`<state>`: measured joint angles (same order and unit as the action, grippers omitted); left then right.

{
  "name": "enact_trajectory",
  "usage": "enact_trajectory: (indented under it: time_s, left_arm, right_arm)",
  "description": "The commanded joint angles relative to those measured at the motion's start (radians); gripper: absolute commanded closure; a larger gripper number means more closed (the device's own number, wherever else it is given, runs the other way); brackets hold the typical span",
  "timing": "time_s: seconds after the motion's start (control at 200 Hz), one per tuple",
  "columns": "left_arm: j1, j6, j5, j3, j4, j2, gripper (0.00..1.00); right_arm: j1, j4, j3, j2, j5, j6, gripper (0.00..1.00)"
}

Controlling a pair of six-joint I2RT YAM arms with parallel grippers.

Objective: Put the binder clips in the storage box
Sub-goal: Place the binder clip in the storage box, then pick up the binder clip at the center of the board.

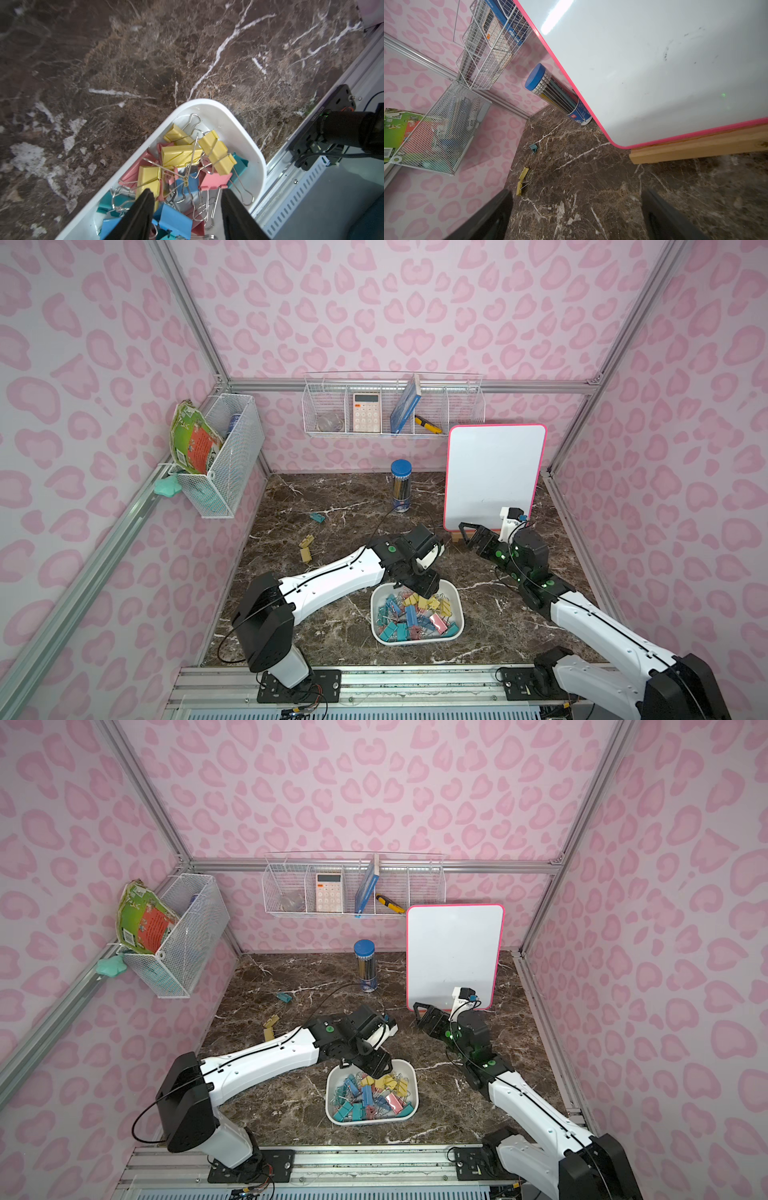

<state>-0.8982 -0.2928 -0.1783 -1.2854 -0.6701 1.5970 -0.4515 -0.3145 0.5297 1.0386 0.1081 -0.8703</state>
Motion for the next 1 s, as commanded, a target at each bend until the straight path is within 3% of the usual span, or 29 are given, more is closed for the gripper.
enact_trajectory:
  time_s: [0.0,0.125,0.31,0.475,0.57,0.835,0.995]
  left_arm:
    - [0.024,-0.024,0.024,-0.023,-0.007,-0.036,0.43]
    - [0.112,-0.053,0.119,-0.027,-0.024,-0.105,0.45]
    - [0.436,-0.103,0.255,-0.068,-0.057,-0.12,0.48]
    - [0.791,-0.25,0.111,-0.082,-0.008,-0.021,0.48]
    - [0.928,-0.34,0.025,-0.094,0.04,0.077,0.47]
    - [1.015,-0.361,0.138,-0.248,0.084,0.325,0.42]
    - [1.063,-0.356,0.059,-0.342,0.094,0.455,0.41]
  right_arm:
    - [-0.001,-0.008,0.003,-0.002,-0.001,-0.006,0.01]
    - [0.0,-0.008,0.003,-0.007,-0.002,-0.004,0.01]
    - [0.0,-0.02,-0.009,-0.011,0.0,-0.009,0.01]
    - [0.0,-0.017,-0.007,-0.013,0.008,-0.005,0.01]
    - [0.0,-0.007,-0.011,-0.026,0.007,-0.004,0.01]
    - [0.0,-0.003,-0.044,-0.079,-0.012,-0.01,0.01]
    - [0.001,0.005,-0.042,-0.092,-0.015,-0.006,0.01]
